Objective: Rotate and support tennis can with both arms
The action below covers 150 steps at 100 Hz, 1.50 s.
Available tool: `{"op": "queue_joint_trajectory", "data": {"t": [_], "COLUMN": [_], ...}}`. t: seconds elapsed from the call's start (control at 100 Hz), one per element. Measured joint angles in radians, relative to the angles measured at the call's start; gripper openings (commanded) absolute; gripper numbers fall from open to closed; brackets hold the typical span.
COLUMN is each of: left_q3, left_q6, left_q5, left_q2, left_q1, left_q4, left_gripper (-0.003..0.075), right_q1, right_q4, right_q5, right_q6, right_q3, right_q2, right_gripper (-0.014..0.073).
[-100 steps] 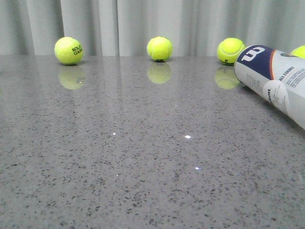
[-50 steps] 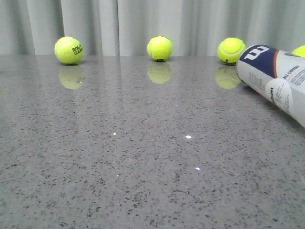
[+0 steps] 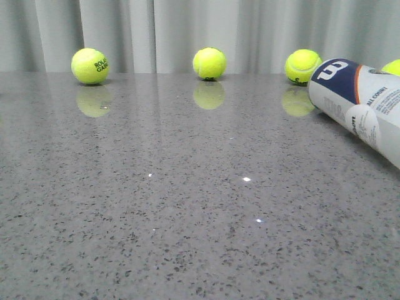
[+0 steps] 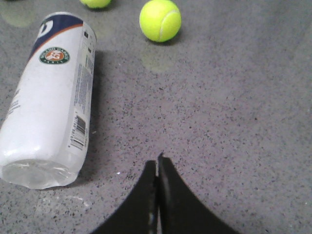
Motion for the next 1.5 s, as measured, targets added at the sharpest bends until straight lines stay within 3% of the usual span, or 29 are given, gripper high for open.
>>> {"op": "queue_joint_trajectory", "data": {"t": [0.1,0.27,0.41,0.91,1.27,1.5], "left_q3": [0.000,0.000,0.000,0.000,0.000,0.000], "left_q6": [0.000,0.000,0.000,0.000,0.000,0.000], "left_q5": [0.000,0.000,0.000,0.000,0.000,0.000], "left_q2": [0.000,0.000,0.000,0.000,0.000,0.000], "left_q1": [0.000,0.000,0.000,0.000,0.000,0.000], "left_q4": [0.000,0.000,0.000,0.000,0.000,0.000], "left_gripper": [-0.0018,-0.0018,-0.0018,-0.0018,-0.0018,-0.0018], "right_q1": [0.000,0.000,0.000,0.111,0.111,0.111], "right_q4": [0.000,0.000,0.003,0.234,0.301,0.307], "right_q5": [0.053,0.086,0.113,0.363,0.380,0.391], "right_q6": [0.000,0.000,0.000,0.000,0.000,-0.002], "right_q3": [-0.073,-0.187,-0.279,-0.634,-0.730,-0.754], "right_q2": [0.102,0.253,0.346,0.777,1.122,1.226], "right_gripper": [0.0114,0.0675,0.0613,0.0612,0.0612,0.0606]}}
